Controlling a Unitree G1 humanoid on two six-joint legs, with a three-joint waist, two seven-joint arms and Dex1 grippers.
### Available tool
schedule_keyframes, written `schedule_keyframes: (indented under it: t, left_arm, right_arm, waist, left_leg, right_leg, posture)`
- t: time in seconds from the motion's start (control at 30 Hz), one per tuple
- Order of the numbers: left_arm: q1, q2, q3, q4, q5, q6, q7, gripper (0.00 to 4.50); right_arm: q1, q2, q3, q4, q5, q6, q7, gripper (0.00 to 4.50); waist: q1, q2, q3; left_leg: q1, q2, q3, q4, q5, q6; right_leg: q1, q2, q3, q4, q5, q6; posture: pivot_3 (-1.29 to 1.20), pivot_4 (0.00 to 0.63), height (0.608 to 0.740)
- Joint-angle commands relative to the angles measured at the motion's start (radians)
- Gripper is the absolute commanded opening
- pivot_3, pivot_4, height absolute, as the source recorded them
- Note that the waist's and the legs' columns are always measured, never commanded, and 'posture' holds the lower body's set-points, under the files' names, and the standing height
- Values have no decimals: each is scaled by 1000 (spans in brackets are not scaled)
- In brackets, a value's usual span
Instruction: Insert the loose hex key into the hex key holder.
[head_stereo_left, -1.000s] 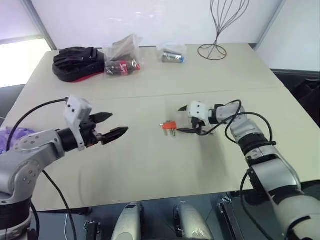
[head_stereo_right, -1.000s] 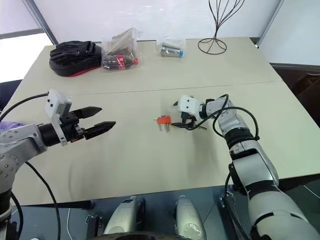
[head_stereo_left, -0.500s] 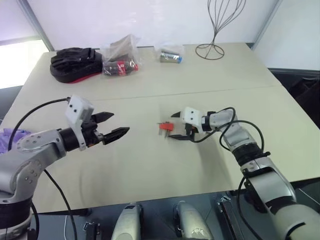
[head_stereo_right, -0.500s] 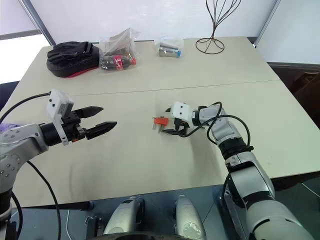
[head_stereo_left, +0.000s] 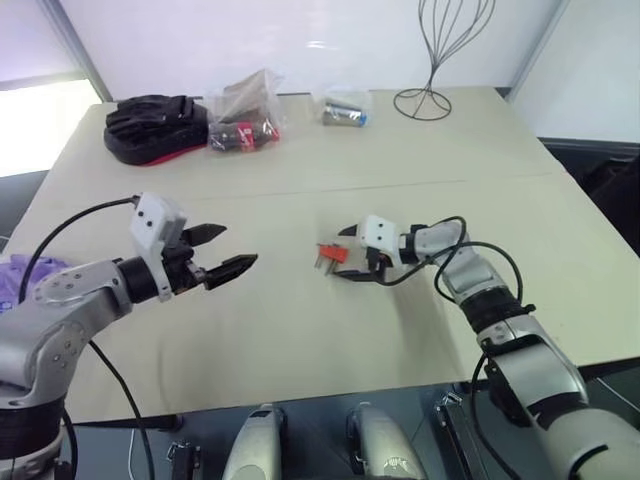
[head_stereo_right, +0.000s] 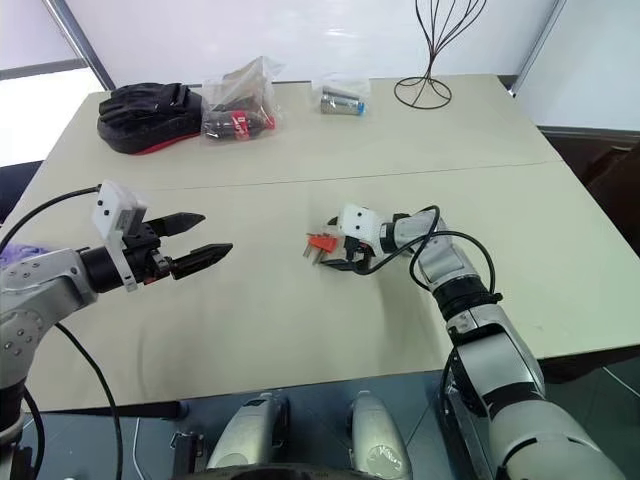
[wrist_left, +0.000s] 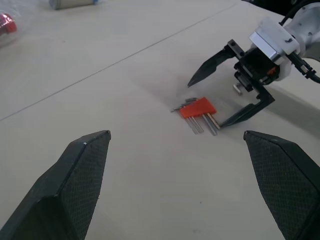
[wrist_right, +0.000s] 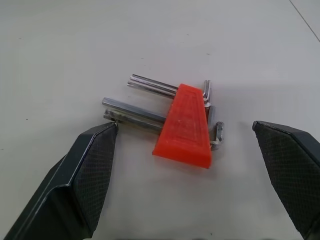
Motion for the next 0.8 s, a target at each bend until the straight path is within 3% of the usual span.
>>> schedule_keyframes:
  t: [0.03,0.67,0.8]
  left_arm:
    - [-3,6,-4,-6,15,-34,-13,4462]
    - [-13,3,-23,18,56,-70,-34,4462]
    - [-19,2,-27,23,62,-79,-33,4500]
  right_arm:
    - [-1,-20,-5,61,-18,12,-25,4500]
    - [38,-15,-14,124,2,86,-60,4500]
    - [49,-1,-17,122,14,150,-73,3196]
  waist:
    - [0,0,0]
    - [6,0,-2]
    - [5,-1,-3]
  left_leg:
    - [0,0,0,0,0,0]
    - [2,-1,0,1,0,0]
    - [3,-1,0,1,0,0]
  right_leg:
    - [0,0,0,0,0,0]
    - [3,-1,0,0,0,0]
    - [4,-1,0,0,0,-1]
  posture:
    - [0,150,740]
    - [0,150,740]
    - [0,150,740]
